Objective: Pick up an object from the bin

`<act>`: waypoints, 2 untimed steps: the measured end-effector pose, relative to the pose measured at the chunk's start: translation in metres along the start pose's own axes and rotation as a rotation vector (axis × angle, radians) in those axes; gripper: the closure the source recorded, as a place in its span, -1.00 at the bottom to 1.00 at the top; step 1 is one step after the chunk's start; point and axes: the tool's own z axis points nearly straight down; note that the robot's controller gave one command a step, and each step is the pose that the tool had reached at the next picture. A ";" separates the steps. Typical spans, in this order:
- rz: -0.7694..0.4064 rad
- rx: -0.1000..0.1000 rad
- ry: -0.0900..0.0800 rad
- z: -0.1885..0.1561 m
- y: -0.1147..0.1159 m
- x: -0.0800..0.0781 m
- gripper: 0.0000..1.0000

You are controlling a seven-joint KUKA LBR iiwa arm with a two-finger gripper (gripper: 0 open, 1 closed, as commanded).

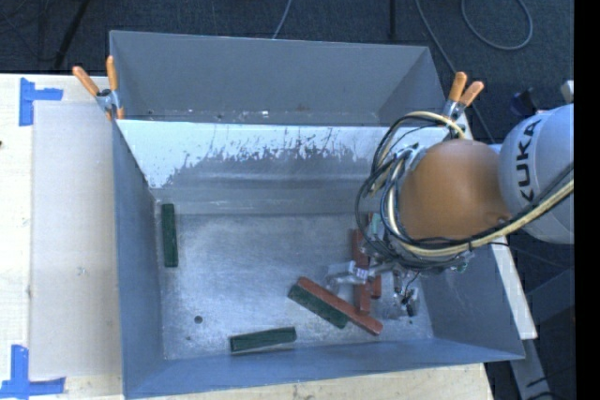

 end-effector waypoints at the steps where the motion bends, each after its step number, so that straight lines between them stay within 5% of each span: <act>1: -0.284 0.002 -0.001 0.014 0.034 -0.029 -1.00; 2: -0.072 0.010 -0.003 -0.074 -0.036 -0.015 -1.00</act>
Offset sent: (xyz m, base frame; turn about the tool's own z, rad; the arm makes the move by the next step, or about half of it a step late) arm -0.0184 0.0395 -0.0141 -0.2861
